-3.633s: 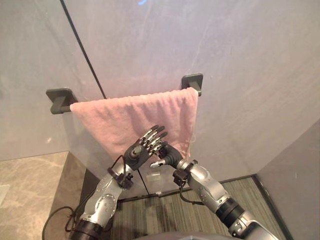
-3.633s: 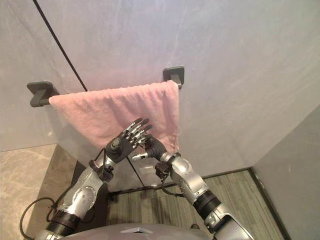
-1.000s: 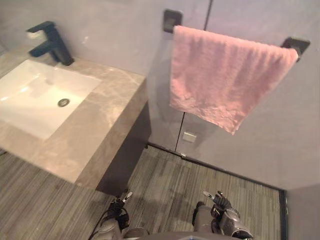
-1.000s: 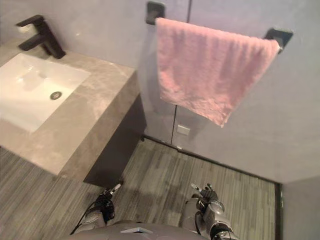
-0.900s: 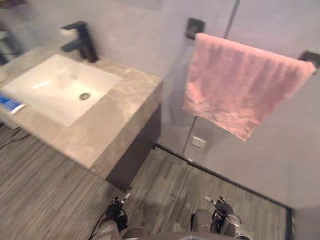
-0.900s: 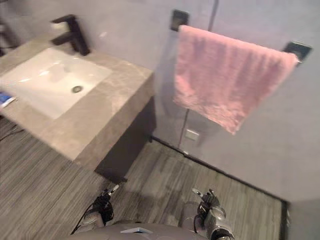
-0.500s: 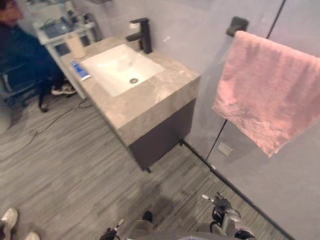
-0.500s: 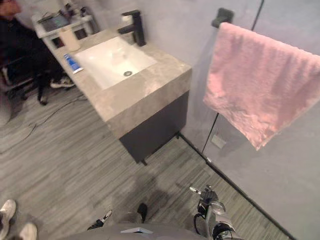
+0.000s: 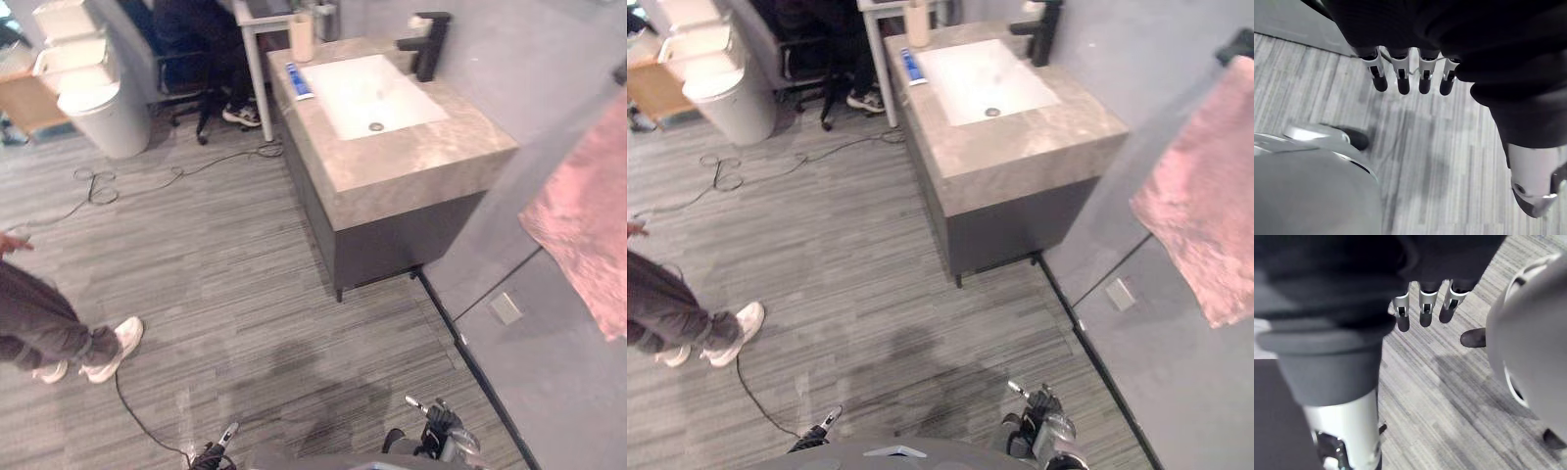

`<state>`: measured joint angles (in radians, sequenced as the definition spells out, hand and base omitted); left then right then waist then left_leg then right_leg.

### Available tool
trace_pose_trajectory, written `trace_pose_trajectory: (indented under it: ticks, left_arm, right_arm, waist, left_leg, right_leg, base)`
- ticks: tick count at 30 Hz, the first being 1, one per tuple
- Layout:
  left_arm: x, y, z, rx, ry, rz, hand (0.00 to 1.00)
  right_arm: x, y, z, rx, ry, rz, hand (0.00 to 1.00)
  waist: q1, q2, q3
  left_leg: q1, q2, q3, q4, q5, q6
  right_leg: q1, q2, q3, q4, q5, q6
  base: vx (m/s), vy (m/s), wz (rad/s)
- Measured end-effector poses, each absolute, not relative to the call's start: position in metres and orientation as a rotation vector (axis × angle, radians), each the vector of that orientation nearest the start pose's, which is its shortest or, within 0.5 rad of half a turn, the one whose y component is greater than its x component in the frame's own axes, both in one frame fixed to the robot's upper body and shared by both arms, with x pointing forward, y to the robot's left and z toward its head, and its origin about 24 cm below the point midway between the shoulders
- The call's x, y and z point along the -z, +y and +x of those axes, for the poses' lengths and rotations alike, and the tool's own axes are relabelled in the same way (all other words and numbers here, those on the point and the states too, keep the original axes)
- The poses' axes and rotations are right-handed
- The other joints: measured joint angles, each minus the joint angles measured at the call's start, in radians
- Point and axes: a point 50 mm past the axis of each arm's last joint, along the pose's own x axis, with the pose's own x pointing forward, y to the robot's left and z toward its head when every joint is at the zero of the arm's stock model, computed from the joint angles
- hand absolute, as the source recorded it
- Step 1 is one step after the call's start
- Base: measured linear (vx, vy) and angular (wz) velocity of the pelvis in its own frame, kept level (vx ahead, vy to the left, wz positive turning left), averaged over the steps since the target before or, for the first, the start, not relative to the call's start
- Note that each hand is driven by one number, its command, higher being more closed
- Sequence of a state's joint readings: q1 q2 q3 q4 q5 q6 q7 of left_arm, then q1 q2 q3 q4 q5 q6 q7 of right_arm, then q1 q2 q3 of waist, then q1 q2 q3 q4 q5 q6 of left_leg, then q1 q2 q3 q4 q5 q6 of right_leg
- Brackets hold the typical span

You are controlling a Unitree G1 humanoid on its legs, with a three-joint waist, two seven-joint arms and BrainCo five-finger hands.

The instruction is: Organize washtable

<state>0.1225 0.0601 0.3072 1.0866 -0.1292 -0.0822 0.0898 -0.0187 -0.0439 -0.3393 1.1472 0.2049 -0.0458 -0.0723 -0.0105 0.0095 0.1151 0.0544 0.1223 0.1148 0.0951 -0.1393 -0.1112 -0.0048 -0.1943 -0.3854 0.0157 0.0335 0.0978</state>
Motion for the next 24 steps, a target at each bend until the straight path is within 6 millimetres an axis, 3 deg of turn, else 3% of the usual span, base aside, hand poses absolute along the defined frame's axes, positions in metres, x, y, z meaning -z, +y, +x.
trace_pose_trajectory:
  ticks: [3,7,13,16,19,20,21,22,23,24]
  left_arm:
    - [0.164,0.22,0.063,-0.48,1.111,-0.116,0.0]
    - [0.164,0.216,0.063,-0.44,1.115,-0.091,0.0]
    - [0.167,0.212,0.057,-0.436,1.142,-0.099,0.0]
    - [0.167,0.214,0.054,-0.465,1.148,-0.123,0.0]
    - [0.167,0.218,0.053,-0.506,1.139,-0.158,0.0]
    - [0.167,0.22,0.052,-0.521,1.136,-0.167,0.0]
    - [0.166,0.223,0.049,-0.553,1.137,-0.183,0.0]
    - [0.167,0.223,0.045,-0.574,1.142,-0.198,0.0]
    - [0.167,0.224,0.045,-0.58,1.139,-0.199,0.0]
    - [0.167,0.225,0.038,-0.593,1.155,-0.202,0.0]
  right_arm:
    - [0.163,-0.205,0.101,0.524,1.078,0.3,0.0]
    - [0.162,-0.204,0.105,0.506,1.072,0.282,0.0]
    - [0.162,-0.213,0.1,0.484,1.094,0.213,0.0]
    - [0.162,-0.211,0.102,0.447,1.103,0.186,0.0]
    - [0.162,-0.21,0.104,0.446,1.098,0.194,0.0]
    - [0.162,-0.21,0.104,0.459,1.096,0.207,0.0]
    - [0.162,-0.212,0.102,0.497,1.093,0.239,0.0]
    - [0.162,-0.212,0.099,0.507,1.091,0.245,0.0]
    - [0.161,-0.214,0.1,0.514,1.075,0.251,0.0]
    - [0.159,-0.212,0.103,0.525,1.037,0.277,0.0]
  waist:
    - [0.001,-0.013,-0.004]
    - [0.003,-0.01,-0.019]
    - [0.008,0.02,-0.033]
    - [0.015,0.01,-0.03]
    - [0.018,-0.011,-0.021]
    - [0.021,-0.016,-0.011]
    - [0.021,-0.025,0.01]
    - [0.029,-0.03,0.021]
    - [0.033,-0.027,0.022]
    - [0.045,-0.038,0.027]
  left_leg:
    - [0.041,-0.033,-0.004,-0.003,0.0,0.002]
    - [0.057,-0.03,0.02,-0.022,0.0,0.008]
    - [0.062,-0.011,0.042,-0.041,0.004,0.003]
    - [0.061,-0.011,0.039,-0.04,0.004,0.004]
    - [0.018,-0.031,-0.016,0.014,-0.019,0.03]
    - [-0.005,-0.045,-0.046,0.06,-0.047,0.04]
    - [-0.019,-0.074,-0.099,0.129,-0.097,0.072]
    - [-0.023,-0.086,-0.131,0.171,-0.129,0.08]
    - [-0.022,-0.092,-0.138,0.179,-0.135,0.087]
    - [-0.008,-0.096,-0.144,0.181,-0.142,0.098]
  right_leg:
    - [0.073,-0.014,0.03,-0.041,0.025,0.005]
    - [0.064,-0.001,0.06,-0.059,0.039,0.016]
    - [0.06,0.03,0.088,-0.105,0.077,0.014]
    - [0.059,0.031,0.09,-0.105,0.077,0.014]
    - [0.059,0.001,0.044,-0.084,0.066,0.025]
    - [0.049,-0.026,0.017,-0.02,0.029,0.037]
    - [0.033,-0.092,-0.007,0.152,-0.044,0.063]
    - [-0.036,-0.144,0.014,0.362,-0.061,0.035]
    - [-0.082,-0.163,0.048,0.462,-0.048,0.004]
    - [-0.172,-0.175,0.135,0.623,0.001,-0.074]
  base:
    - [0.0,0.154,0.15]
    - [-0.08,0.017,-0.24]
    - [-0.05,-0.031,-0.17]
    - [-0.01,0.0,-0.02]
    - [0.01,0.05,0.43]
    - [0.03,0.17,0.96]
    - [0.01,0.286,1.18]
    - [0.01,0.282,1.0]
    - [0.04,0.241,0.53]
    - [0.12,0.133,0.24]
